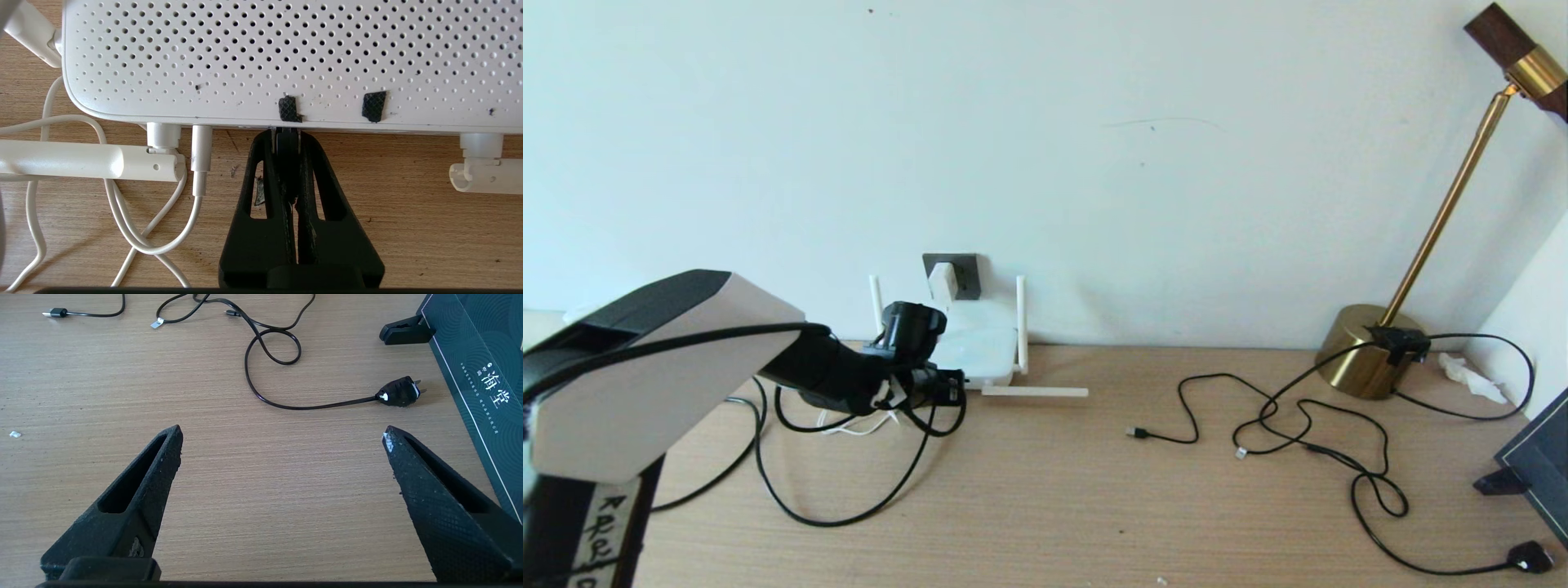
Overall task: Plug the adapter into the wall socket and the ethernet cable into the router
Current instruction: Plug cable into router interface
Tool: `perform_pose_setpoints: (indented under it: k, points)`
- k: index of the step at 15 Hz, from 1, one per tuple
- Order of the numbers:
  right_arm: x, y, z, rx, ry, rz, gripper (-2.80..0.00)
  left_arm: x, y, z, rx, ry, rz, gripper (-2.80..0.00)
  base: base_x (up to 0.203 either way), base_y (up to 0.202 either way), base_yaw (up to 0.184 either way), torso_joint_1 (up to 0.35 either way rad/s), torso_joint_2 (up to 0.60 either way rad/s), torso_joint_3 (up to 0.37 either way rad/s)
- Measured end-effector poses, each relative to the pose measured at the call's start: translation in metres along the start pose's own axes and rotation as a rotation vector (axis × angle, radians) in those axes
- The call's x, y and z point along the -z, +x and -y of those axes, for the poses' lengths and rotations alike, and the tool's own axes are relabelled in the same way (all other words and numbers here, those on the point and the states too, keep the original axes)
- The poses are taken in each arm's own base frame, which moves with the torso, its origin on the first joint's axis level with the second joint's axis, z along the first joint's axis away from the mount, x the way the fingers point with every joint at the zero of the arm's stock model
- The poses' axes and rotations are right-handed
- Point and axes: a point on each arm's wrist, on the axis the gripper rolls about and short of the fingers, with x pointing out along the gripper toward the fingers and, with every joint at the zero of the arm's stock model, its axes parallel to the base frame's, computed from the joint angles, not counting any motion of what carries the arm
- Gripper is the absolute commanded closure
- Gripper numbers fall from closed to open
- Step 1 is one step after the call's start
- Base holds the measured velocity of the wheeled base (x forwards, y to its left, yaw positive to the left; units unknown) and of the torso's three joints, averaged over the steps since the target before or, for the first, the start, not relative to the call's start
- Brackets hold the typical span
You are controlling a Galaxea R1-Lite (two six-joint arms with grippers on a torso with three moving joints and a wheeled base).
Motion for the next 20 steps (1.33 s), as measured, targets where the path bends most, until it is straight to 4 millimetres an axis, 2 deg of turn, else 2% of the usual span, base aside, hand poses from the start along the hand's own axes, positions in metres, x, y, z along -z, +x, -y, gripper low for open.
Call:
perform_pose_setpoints:
  k: [20]
  points:
    - [0.0, 0.0, 0.0, 0.0, 0.002, 0.0, -2.8, -0.013, 0.007, -0.011, -0.022, -0.018, -0.005, 0.0, 0.0, 0.0, 0.0, 0.0, 0.0, 0.0]
